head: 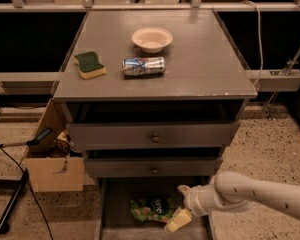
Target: Pick green rice chip bag from bottom drawer and place on counter
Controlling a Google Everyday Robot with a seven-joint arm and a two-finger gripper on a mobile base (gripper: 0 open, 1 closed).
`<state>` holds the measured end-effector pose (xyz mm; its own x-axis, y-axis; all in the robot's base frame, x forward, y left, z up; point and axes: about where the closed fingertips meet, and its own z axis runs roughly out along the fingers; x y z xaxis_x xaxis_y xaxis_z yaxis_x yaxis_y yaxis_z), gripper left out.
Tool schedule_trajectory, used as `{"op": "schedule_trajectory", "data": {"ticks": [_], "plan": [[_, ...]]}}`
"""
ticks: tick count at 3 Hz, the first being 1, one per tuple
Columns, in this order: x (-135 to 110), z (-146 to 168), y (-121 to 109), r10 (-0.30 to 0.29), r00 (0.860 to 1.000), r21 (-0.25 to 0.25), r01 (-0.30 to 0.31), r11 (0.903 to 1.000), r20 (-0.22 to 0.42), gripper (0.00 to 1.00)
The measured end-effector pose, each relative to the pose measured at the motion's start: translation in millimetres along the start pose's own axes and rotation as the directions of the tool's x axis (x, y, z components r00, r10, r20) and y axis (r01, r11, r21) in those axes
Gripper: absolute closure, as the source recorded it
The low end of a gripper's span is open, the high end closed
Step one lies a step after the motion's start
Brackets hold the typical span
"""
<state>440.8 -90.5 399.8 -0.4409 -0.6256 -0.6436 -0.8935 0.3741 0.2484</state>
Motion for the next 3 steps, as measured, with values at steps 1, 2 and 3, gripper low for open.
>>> {"op": "schedule_trajectory", "data": {"ticks": [1,2,3], "plan": [[-3.3,37.8,-14.3,-0.023,0.999,-0.024,0.024,0.9994,0.037,0.0],[-8.6,59.5,-29.4,-0.054,0.994,-0.009,0.055,0.9984,0.09,0.0],[-9.3,58.9,-39.9,-0.104,0.978,0.037,0.098,0.9945,0.183,0.0]]}}
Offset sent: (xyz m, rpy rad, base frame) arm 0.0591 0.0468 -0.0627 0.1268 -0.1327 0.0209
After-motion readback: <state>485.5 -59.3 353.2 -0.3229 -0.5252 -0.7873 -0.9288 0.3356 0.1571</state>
